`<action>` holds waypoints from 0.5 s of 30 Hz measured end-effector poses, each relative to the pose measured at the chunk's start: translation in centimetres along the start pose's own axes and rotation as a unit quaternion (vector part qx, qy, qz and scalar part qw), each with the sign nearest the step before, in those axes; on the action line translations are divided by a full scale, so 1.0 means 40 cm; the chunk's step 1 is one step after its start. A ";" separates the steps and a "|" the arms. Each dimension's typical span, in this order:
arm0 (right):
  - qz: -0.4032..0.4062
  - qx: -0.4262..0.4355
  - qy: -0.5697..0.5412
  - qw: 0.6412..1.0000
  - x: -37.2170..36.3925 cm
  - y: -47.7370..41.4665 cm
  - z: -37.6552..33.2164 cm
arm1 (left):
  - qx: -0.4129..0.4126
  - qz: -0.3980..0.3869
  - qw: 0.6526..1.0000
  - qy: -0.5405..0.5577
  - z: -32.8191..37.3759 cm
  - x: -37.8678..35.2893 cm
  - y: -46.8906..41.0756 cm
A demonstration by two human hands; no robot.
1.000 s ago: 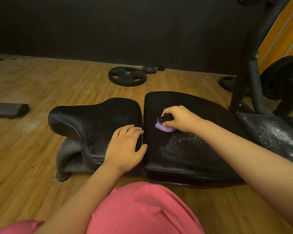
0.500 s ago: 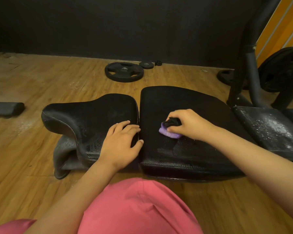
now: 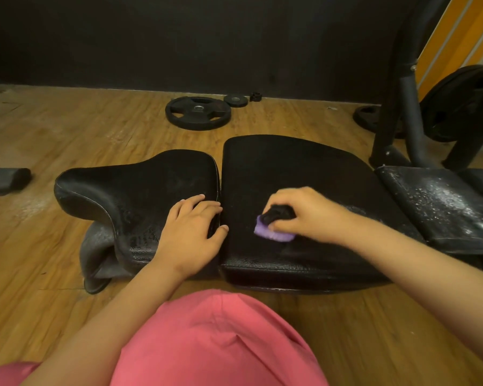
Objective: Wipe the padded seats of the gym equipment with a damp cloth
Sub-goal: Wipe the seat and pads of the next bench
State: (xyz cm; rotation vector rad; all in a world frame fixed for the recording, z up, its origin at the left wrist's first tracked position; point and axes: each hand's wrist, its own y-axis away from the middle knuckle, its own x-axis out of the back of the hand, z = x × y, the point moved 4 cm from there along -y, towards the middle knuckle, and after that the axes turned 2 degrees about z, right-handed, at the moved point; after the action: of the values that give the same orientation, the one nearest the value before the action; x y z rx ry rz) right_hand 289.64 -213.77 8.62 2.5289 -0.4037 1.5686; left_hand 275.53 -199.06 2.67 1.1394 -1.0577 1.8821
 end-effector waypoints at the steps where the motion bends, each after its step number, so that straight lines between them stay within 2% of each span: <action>1: 0.020 -0.024 0.006 0.999 0.018 -0.011 0.032 | 0.002 0.001 1.000 0.000 0.003 0.001 0.001; 3: 0.057 -0.071 0.027 0.995 0.044 -0.031 0.081 | 0.003 0.004 1.000 0.000 0.010 0.003 0.003; 6: 0.085 -0.080 0.052 0.992 0.041 -0.033 0.087 | 0.005 0.014 1.000 -0.002 0.018 0.004 0.005; 10: 0.045 -0.028 -0.036 0.998 -0.002 0.045 0.017 | 0.009 0.021 1.000 0.001 0.026 -0.004 -0.001; 15: 0.001 -0.008 -0.061 0.998 0.010 0.094 0.037 | 0.009 0.020 1.000 0.013 0.043 -0.005 -0.010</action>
State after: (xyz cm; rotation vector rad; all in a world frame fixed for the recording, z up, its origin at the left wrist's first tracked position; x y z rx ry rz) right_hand 289.93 -217.79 8.22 2.6218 -0.4296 1.4100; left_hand 276.56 -200.44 3.09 1.1088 -1.0568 1.9361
